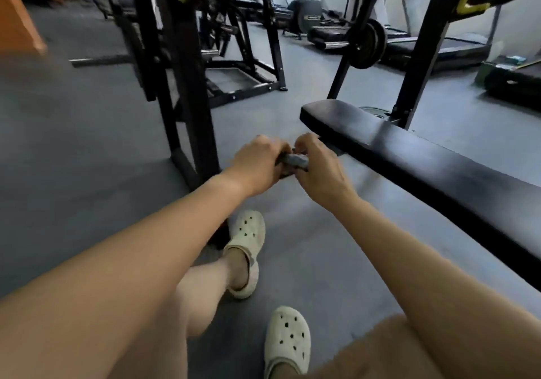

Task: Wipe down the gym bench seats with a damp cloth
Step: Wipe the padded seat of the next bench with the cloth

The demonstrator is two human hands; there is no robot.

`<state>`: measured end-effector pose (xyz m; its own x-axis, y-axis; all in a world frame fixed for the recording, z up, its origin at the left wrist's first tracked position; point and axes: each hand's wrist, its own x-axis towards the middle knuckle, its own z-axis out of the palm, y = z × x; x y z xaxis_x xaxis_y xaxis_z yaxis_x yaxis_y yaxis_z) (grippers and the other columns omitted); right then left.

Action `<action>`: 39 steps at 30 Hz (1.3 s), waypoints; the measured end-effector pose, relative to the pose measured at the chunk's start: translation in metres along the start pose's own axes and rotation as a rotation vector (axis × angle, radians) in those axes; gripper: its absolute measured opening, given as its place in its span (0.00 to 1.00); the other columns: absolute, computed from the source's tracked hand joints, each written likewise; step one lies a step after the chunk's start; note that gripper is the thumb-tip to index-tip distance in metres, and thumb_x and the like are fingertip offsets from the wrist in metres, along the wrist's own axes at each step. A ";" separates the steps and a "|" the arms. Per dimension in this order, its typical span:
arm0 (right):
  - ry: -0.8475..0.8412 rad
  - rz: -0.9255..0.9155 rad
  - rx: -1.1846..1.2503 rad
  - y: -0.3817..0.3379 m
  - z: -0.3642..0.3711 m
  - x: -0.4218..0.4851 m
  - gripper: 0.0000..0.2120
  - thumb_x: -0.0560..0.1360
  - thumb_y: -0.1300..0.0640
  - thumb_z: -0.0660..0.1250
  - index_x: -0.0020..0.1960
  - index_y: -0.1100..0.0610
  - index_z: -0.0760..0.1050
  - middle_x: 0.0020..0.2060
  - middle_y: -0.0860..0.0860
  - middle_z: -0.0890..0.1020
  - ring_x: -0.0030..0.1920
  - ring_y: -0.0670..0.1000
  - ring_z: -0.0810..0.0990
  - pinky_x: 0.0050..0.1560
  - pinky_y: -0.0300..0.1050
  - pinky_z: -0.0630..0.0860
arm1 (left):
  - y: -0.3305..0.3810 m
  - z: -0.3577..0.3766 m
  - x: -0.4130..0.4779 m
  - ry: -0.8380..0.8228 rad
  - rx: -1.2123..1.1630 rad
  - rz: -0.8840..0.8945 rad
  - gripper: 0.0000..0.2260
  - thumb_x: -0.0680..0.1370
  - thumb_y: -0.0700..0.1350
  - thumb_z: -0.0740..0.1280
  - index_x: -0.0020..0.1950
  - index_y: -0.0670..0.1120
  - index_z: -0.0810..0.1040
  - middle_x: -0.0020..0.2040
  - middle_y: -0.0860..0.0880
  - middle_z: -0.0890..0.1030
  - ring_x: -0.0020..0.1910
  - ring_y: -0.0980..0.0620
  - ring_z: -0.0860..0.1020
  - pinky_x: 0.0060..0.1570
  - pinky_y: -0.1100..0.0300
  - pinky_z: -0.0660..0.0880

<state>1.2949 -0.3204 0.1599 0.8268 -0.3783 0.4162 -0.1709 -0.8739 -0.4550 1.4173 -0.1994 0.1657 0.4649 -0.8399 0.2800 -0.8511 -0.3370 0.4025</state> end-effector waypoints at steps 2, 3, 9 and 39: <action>-0.079 -0.093 0.013 -0.031 0.015 0.009 0.18 0.73 0.66 0.68 0.61 0.57 0.70 0.57 0.55 0.78 0.51 0.59 0.78 0.45 0.50 0.71 | -0.016 -0.027 -0.026 0.005 0.086 -0.062 0.11 0.80 0.49 0.68 0.63 0.52 0.78 0.53 0.46 0.77 0.48 0.43 0.79 0.51 0.47 0.78; -0.098 -0.126 0.013 -0.047 0.021 0.012 0.19 0.74 0.66 0.68 0.62 0.56 0.70 0.57 0.53 0.78 0.50 0.57 0.77 0.43 0.47 0.69 | -0.024 -0.038 -0.039 0.026 0.111 -0.087 0.12 0.81 0.49 0.68 0.64 0.53 0.77 0.53 0.47 0.77 0.47 0.45 0.78 0.50 0.49 0.77; -0.089 -0.257 0.072 -0.126 0.045 0.019 0.17 0.75 0.64 0.69 0.61 0.55 0.70 0.54 0.51 0.76 0.46 0.54 0.77 0.43 0.47 0.75 | -0.060 -0.091 -0.101 0.150 0.114 -0.287 0.13 0.80 0.44 0.67 0.63 0.52 0.69 0.52 0.47 0.81 0.45 0.45 0.79 0.46 0.44 0.79; -0.677 -0.446 0.638 -0.580 0.370 0.019 0.24 0.74 0.68 0.59 0.61 0.48 0.81 0.37 0.54 0.85 0.32 0.57 0.83 0.26 0.48 0.79 | -0.346 -0.287 -0.505 0.750 0.140 -1.092 0.08 0.82 0.50 0.67 0.54 0.46 0.79 0.46 0.52 0.81 0.49 0.47 0.80 0.50 0.50 0.77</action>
<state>1.6081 0.2924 0.1402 0.9076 0.3641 0.2093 0.3785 -0.4933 -0.7832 1.5467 0.4631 0.1348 0.9027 0.3080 0.3006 0.0449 -0.7619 0.6461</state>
